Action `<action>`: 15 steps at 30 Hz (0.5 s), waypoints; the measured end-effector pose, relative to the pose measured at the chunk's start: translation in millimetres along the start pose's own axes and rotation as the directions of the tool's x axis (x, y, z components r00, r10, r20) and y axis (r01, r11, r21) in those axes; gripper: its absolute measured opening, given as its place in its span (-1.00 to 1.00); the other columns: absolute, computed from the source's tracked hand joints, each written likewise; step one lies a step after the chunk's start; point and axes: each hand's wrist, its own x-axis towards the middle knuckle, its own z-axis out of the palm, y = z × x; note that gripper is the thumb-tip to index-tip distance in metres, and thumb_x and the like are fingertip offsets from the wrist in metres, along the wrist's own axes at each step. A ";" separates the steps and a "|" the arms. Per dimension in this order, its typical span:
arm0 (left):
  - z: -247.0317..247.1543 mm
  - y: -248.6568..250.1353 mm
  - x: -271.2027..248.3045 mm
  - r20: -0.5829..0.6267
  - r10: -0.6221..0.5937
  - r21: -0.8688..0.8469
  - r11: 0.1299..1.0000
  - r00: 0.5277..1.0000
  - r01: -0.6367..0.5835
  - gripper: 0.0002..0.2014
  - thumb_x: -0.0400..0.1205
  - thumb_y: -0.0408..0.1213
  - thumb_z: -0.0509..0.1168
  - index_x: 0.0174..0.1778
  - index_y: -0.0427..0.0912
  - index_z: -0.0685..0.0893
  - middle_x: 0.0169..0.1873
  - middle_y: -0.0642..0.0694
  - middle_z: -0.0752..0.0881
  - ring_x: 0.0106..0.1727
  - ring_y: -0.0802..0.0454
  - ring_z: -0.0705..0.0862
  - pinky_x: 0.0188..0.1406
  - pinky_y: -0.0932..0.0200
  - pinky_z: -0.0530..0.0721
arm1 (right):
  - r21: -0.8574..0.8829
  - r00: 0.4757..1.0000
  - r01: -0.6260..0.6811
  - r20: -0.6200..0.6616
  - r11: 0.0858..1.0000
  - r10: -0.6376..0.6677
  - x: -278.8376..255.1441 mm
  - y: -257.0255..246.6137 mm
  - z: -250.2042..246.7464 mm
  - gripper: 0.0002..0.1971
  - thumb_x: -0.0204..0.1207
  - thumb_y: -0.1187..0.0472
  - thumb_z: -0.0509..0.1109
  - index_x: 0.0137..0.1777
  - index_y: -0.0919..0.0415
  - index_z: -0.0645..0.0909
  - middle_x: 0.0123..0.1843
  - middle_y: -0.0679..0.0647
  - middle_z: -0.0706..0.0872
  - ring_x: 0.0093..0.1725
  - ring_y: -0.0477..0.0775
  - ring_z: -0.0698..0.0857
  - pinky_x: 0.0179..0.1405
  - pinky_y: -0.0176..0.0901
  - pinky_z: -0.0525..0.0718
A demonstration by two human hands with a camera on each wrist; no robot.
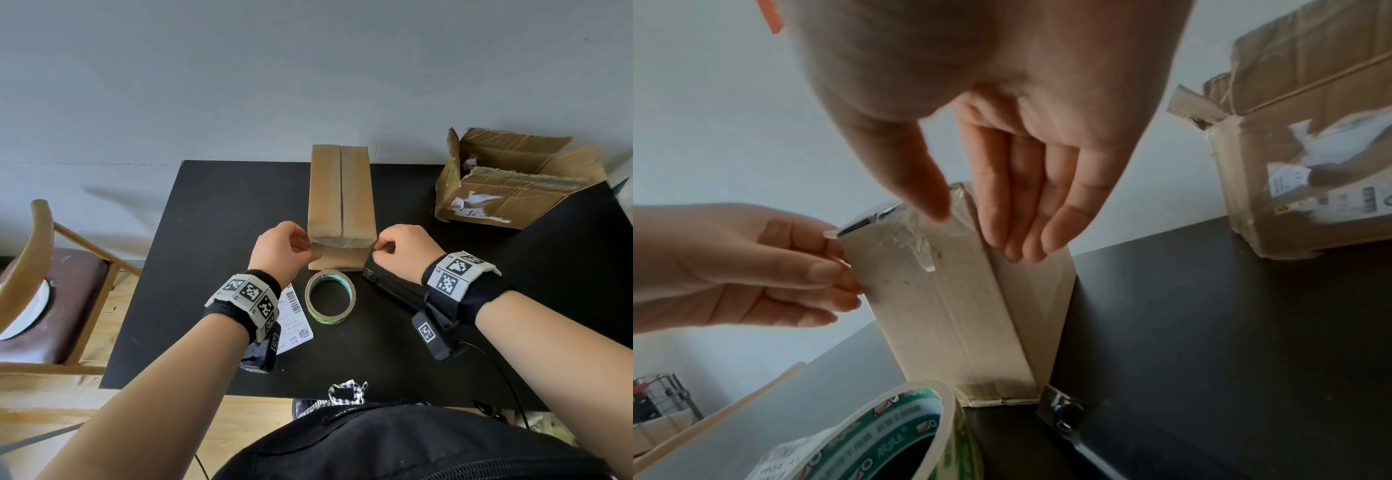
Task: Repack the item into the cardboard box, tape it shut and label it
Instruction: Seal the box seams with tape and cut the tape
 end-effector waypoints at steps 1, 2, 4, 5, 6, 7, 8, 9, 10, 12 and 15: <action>-2.1 0.7 -1.1 0.035 -0.005 -0.024 1.000 0.999 0.006 -0.66 0.42 -0.09 0.54 0.00 -0.08 0.61 -0.20 0.12 0.72 -0.14 0.22 0.70 -0.05 0.25 0.70 | 0.038 1.000 -0.018 0.017 0.999 0.017 -0.4 1.2 -0.7 -0.79 0.52 0.16 0.33 -0.02 0.27 0.71 -0.07 0.11 0.68 -0.06 0.09 0.66 0.04 -0.03 0.66; -4.2 1.3 -2.0 0.056 -0.007 -0.027 1.000 0.998 0.008 -0.63 0.42 0.00 0.52 0.02 -0.06 0.61 -0.18 0.12 0.72 -0.13 0.24 0.70 -0.08 0.28 0.68 | 0.075 0.999 -0.034 0.030 0.997 0.032 -0.1 2.0 -0.6 -0.77 0.53 0.13 0.32 -0.06 0.29 0.71 -0.12 0.12 0.68 -0.09 0.10 0.65 0.01 -0.01 0.64; -6.8 2.1 -0.9 0.055 -0.001 0.008 1.000 0.998 0.000 -0.59 0.48 0.16 0.39 0.04 -0.07 0.63 -0.18 0.09 0.74 -0.10 0.20 0.70 -0.08 0.26 0.66 | 0.126 0.998 -0.060 0.043 0.990 0.055 1.7 1.5 0.0 -0.65 0.56 0.02 0.29 -0.23 0.31 0.67 -0.32 0.11 0.60 -0.22 0.10 0.61 -0.10 -0.04 0.58; -6.9 2.1 0.8 0.045 0.002 0.030 1.000 0.999 -0.004 -0.58 0.51 0.19 0.34 0.04 -0.09 0.64 -0.18 0.06 0.75 -0.10 0.16 0.71 -0.06 0.22 0.66 | 0.125 0.997 -0.071 0.045 0.990 0.065 3.0 0.9 0.7 -0.59 0.57 -0.03 0.27 -0.31 0.30 0.63 -0.40 0.09 0.55 -0.29 0.08 0.57 -0.17 -0.06 0.54; -6.5 2.4 2.3 0.034 0.004 0.049 0.999 0.999 -0.005 -0.59 0.52 0.17 0.33 0.03 -0.10 0.65 -0.18 0.05 0.76 -0.10 0.13 0.71 -0.05 0.18 0.67 | 0.102 0.996 -0.076 0.047 0.992 0.072 4.3 0.2 1.1 -0.57 0.58 -0.06 0.26 -0.38 0.25 0.57 -0.44 0.06 0.51 -0.34 0.05 0.54 -0.21 -0.09 0.50; -5.9 2.7 3.5 0.024 0.005 0.065 0.998 1.000 -0.007 -0.62 0.53 0.14 0.34 0.02 -0.11 0.66 -0.19 0.04 0.76 -0.10 0.11 0.72 -0.04 0.14 0.68 | 0.067 0.996 -0.074 0.049 0.995 0.071 5.3 -0.3 1.2 -0.57 0.58 -0.08 0.25 -0.42 0.19 0.53 -0.45 0.04 0.51 -0.36 0.02 0.53 -0.25 -0.14 0.48; -5.1 3.3 4.2 0.017 0.010 0.081 0.997 1.000 -0.011 -0.65 0.53 0.11 0.36 0.00 -0.11 0.66 -0.20 0.03 0.76 -0.11 0.10 0.71 -0.03 0.11 0.68 | 0.033 0.997 -0.068 0.050 0.997 0.067 5.8 -0.7 0.9 -0.59 0.59 -0.08 0.25 -0.43 0.13 0.50 -0.45 0.03 0.51 -0.37 -0.01 0.53 -0.27 -0.17 0.47; -4.4 3.9 4.6 0.010 0.016 0.099 0.995 1.000 -0.017 -0.68 0.53 0.07 0.38 -0.01 -0.11 0.66 -0.21 0.03 0.76 -0.12 0.09 0.71 -0.04 0.10 0.68 | 0.007 0.997 -0.060 0.051 0.998 0.060 6.1 -0.7 0.7 -0.60 0.59 -0.07 0.25 -0.44 0.10 0.48 -0.44 0.02 0.51 -0.38 -0.03 0.53 -0.29 -0.19 0.45; -3.6 4.0 4.9 0.004 0.023 0.114 0.993 1.000 -0.023 -0.70 0.53 0.05 0.38 -0.02 -0.11 0.65 -0.22 0.02 0.76 -0.12 0.07 0.71 -0.05 0.09 0.67 | -0.010 0.997 -0.050 0.052 0.999 0.051 6.0 -0.7 0.3 -0.60 0.60 -0.06 0.25 -0.45 0.08 0.46 -0.45 0.02 0.50 -0.39 -0.04 0.52 -0.32 -0.20 0.42; -2.6 4.0 5.2 -0.009 0.032 0.129 0.991 0.999 -0.031 -0.73 0.54 0.01 0.39 -0.04 -0.12 0.65 -0.23 0.01 0.76 -0.12 0.05 0.71 -0.06 0.06 0.67 | -0.023 0.998 -0.036 0.054 0.999 0.037 5.7 -0.8 -0.3 -0.59 0.61 -0.05 0.24 -0.46 0.08 0.43 -0.45 0.01 0.48 -0.40 -0.04 0.50 -0.35 -0.22 0.40; -2.0 3.6 5.5 -0.014 0.048 0.142 0.989 0.999 -0.045 -0.76 0.55 -0.03 0.39 -0.08 -0.14 0.65 -0.26 -0.02 0.76 -0.14 0.02 0.71 -0.04 -0.03 0.68 | -0.062 0.999 -0.014 0.049 0.998 0.017 5.1 -2.5 -0.2 -0.58 0.62 0.00 0.24 -0.48 0.05 0.37 -0.44 -0.01 0.45 -0.41 -0.08 0.46 -0.30 -0.19 0.41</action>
